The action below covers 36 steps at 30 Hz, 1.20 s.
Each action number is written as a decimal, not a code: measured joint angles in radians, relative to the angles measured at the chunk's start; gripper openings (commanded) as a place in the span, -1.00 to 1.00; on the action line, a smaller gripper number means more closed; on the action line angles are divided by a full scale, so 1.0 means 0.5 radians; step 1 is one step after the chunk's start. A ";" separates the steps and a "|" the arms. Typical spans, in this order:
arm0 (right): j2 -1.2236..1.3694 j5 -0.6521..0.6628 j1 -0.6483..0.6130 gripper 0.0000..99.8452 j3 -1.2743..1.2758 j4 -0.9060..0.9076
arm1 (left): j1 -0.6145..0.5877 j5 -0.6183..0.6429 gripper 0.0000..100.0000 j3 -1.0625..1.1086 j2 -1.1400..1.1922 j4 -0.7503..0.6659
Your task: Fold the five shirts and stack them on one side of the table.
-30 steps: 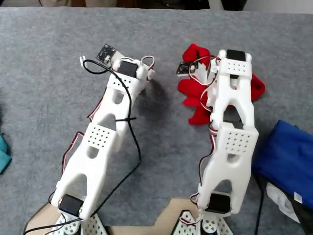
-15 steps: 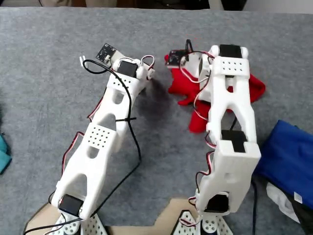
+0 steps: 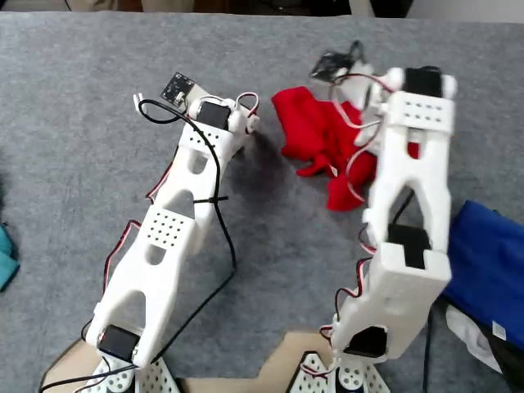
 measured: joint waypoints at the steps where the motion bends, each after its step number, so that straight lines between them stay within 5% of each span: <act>1: 0.000 -0.034 0.012 -0.36 -0.037 0.000 | 0.000 0.000 -0.64 0.000 0.000 0.000; 15: 0.666 -0.488 -0.172 -0.36 -0.114 -0.595 | 0.000 0.000 -0.64 0.000 0.000 0.000; 19: 0.976 -0.494 -0.166 -0.47 -0.393 -0.555 | -0.012 0.000 -0.64 0.000 0.000 0.000; 23: 1.240 -0.494 -0.095 -1.00 -0.773 -0.433 | -0.021 0.000 -0.64 0.000 0.000 0.000; 36: 1.820 -0.445 0.279 -0.99 -1.927 -0.150 | 0.052 -0.003 -0.64 0.000 0.000 0.000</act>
